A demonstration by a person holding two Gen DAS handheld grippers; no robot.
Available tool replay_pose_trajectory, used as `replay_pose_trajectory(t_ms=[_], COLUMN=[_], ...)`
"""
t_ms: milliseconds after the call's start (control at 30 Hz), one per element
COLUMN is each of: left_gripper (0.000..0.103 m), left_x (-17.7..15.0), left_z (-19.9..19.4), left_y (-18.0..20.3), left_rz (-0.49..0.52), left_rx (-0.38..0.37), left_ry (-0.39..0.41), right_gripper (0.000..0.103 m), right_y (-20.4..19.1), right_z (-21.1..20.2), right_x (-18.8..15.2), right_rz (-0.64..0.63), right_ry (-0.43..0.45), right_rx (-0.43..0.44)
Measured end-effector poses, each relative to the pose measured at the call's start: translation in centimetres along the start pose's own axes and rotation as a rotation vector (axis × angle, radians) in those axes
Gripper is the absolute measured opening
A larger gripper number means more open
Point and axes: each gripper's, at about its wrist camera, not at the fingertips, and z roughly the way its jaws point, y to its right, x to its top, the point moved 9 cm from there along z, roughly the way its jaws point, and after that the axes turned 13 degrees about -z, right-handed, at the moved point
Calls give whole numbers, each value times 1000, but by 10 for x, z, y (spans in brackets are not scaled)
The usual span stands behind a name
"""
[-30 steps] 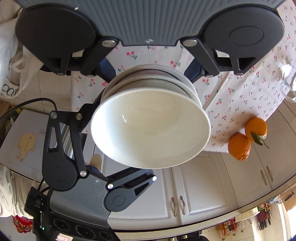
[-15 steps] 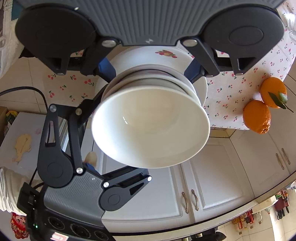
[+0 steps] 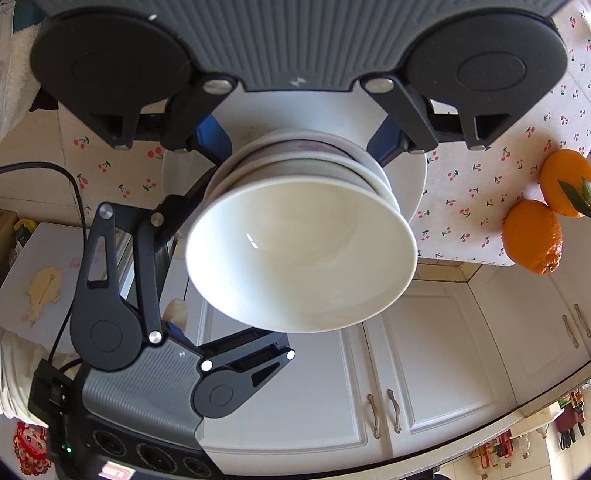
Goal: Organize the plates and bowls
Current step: 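Lower the bowl stack onto the plates and open both tools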
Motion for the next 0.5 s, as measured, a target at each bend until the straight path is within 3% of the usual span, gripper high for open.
replay_pose_trajectory(t_ms=[500], left_gripper=[80], left_x=[-1], left_z=[-6], left_y=[2], left_rz=[0], left_rx=[36], left_ry=[24], right_gripper=[91], right_y=[4], right_z=[1], right_x=[0], right_rz=[46], right_ry=[-11], right_rx=[-4])
